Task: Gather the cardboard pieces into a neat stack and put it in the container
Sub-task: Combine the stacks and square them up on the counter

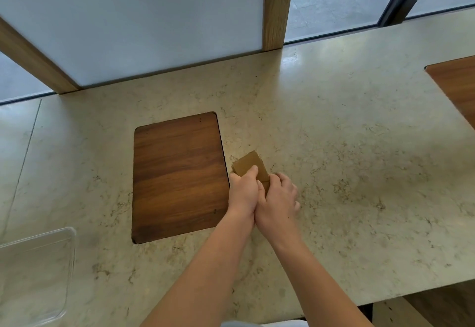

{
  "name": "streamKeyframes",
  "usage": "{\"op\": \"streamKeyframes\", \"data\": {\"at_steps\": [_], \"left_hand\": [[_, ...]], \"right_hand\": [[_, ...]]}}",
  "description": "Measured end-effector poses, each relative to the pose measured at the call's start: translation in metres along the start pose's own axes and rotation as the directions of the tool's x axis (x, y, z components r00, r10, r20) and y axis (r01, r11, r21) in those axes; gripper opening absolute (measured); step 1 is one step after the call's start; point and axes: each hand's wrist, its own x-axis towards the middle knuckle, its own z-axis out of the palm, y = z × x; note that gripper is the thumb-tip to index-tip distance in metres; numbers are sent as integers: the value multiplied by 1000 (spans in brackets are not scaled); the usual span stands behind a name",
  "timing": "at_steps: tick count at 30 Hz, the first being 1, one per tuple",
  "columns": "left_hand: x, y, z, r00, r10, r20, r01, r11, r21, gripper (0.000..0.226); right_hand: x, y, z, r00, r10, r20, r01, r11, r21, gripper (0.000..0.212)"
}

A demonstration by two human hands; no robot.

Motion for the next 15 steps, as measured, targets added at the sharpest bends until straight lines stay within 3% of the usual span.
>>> {"op": "streamKeyframes", "data": {"at_steps": [4, 10, 11, 15], "left_hand": [[14, 0, 5, 999, -49, 11, 48, 999, 18, 26], [23, -11, 6, 996, -87, 0, 87, 994, 73, 18], [24, -11, 5, 996, -91, 14, 89, 994, 66, 29], [26, -1, -19, 998, -49, 37, 43, 989, 140, 113]], "right_hand": [[13, 1, 4, 996, 55, 65, -55, 998, -5, 50], [26, 16, 8, 990, 49, 129, -71, 983, 170, 50], [28, 18, 8, 992, 45, 122, -69, 977, 203, 53], [12, 36, -3, 995, 93, -16, -76, 891, 448, 74]]}}
